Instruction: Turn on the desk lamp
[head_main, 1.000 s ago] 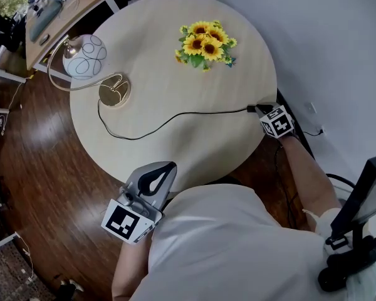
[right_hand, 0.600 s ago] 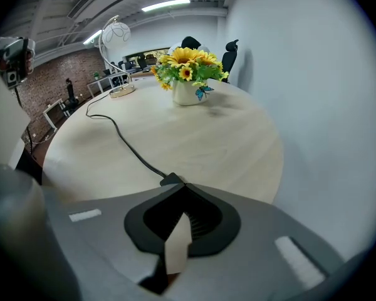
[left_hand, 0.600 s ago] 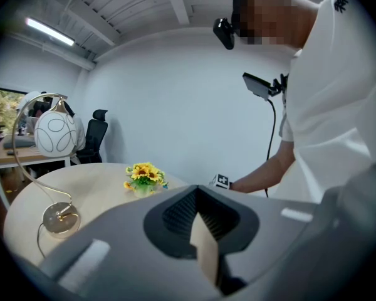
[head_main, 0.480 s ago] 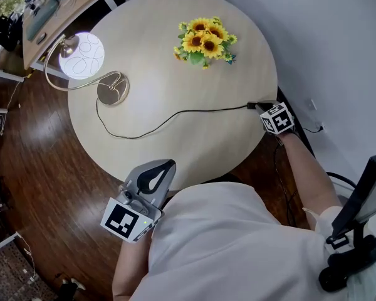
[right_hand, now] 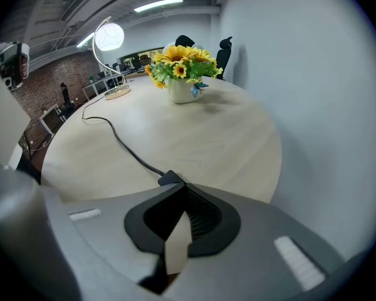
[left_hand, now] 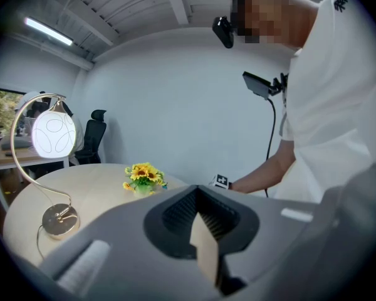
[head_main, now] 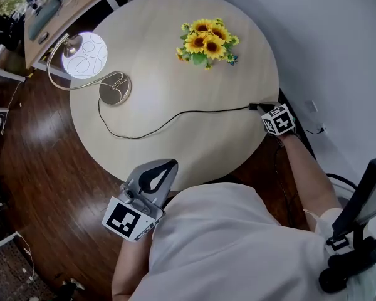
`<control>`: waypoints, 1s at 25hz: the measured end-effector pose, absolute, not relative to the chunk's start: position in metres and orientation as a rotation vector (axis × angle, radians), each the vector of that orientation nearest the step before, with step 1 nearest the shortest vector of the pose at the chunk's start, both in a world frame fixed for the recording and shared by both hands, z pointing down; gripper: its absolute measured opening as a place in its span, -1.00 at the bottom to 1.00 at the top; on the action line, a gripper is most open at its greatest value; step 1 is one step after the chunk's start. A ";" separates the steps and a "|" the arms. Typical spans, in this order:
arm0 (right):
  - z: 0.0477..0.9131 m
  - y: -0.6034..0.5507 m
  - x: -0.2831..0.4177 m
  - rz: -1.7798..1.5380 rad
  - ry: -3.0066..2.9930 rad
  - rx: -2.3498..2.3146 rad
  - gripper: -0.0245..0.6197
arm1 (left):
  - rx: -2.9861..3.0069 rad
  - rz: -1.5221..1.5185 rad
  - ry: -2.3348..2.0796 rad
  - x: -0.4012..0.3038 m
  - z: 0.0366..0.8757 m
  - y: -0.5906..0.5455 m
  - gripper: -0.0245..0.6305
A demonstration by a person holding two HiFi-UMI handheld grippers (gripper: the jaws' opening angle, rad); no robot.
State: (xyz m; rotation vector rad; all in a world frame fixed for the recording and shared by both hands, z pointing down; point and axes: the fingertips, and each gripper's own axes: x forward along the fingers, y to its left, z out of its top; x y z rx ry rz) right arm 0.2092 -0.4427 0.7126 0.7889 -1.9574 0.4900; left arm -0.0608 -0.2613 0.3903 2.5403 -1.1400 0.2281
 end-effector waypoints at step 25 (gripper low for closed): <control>0.582 -0.285 0.110 0.463 -2.250 0.870 -0.91 | 2.665 0.200 -1.031 -0.106 0.371 -0.149 -0.87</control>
